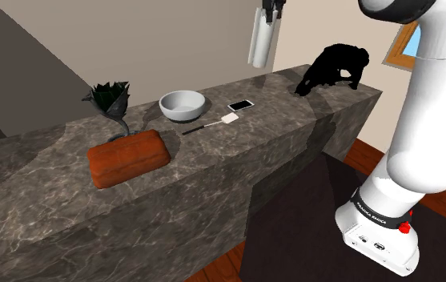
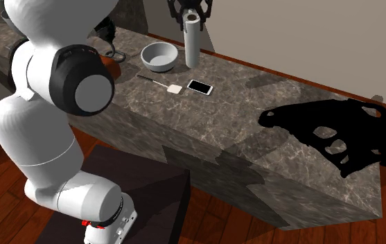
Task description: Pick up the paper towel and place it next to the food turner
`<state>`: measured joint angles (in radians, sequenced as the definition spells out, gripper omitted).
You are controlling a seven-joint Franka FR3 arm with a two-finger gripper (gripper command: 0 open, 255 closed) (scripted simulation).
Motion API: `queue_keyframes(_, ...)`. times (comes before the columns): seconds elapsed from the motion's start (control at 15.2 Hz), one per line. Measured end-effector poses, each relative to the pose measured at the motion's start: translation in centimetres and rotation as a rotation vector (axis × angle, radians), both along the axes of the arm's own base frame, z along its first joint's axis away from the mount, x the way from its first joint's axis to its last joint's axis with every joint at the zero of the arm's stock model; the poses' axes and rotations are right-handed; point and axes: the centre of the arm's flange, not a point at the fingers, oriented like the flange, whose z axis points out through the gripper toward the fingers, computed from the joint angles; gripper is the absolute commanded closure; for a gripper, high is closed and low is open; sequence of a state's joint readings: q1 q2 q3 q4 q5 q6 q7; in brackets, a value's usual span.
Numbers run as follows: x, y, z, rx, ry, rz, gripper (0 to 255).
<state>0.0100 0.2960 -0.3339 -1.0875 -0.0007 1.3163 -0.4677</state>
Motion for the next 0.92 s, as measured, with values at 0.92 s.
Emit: queue_keyframes(0.92,1.9,6.4,-0.3,0.0,0.001,-0.001,255)
